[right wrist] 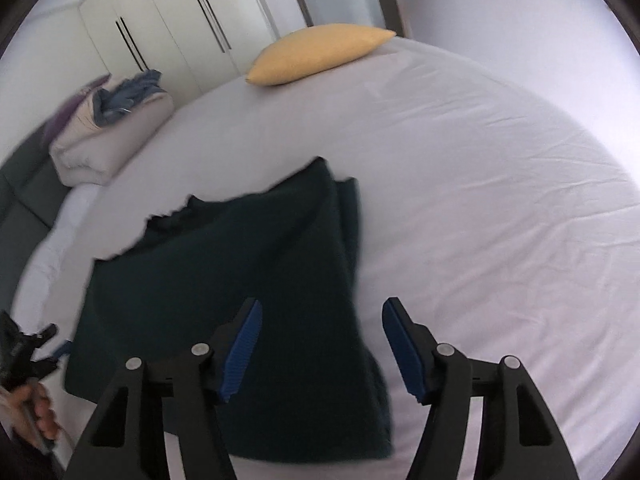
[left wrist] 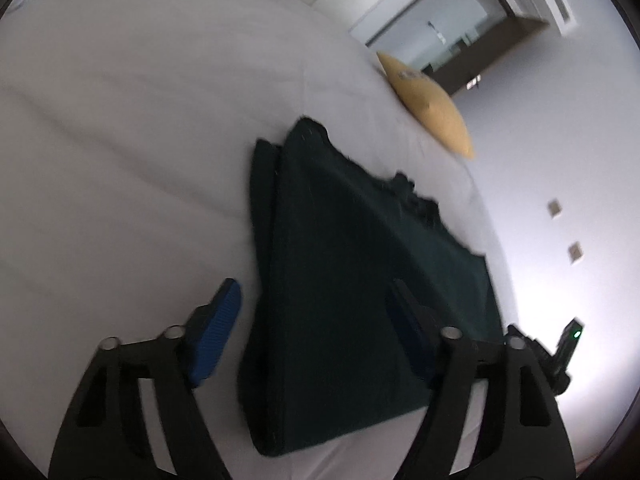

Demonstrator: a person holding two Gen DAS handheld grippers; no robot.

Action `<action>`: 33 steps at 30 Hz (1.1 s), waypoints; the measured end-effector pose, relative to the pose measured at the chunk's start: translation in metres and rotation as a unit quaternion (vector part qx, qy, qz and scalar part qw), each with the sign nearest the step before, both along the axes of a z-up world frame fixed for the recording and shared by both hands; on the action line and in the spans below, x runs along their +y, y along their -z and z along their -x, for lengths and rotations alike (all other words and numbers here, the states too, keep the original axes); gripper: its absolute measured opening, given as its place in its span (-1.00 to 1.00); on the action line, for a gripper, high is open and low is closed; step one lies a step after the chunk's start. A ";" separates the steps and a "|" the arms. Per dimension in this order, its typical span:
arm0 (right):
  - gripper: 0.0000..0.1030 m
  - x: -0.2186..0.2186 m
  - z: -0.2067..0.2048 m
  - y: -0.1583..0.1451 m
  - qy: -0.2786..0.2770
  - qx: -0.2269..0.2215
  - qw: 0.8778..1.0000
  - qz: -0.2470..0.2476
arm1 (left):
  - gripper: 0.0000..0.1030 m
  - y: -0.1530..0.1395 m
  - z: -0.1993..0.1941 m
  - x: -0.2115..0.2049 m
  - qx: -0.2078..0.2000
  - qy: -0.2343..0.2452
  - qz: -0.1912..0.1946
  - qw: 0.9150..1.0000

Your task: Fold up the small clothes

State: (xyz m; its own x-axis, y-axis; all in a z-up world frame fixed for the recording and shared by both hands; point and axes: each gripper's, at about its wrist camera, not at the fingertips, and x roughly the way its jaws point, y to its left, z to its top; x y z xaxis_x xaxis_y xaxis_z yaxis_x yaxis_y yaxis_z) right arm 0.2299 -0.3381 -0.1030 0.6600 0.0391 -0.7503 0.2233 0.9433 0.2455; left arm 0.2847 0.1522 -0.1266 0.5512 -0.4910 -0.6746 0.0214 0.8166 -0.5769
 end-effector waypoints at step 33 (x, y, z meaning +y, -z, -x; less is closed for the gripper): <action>-0.73 -0.003 0.023 0.036 -0.001 0.030 0.999 -0.013 | -0.89 0.029 0.058 -0.009 0.001 0.013 -0.097 0.995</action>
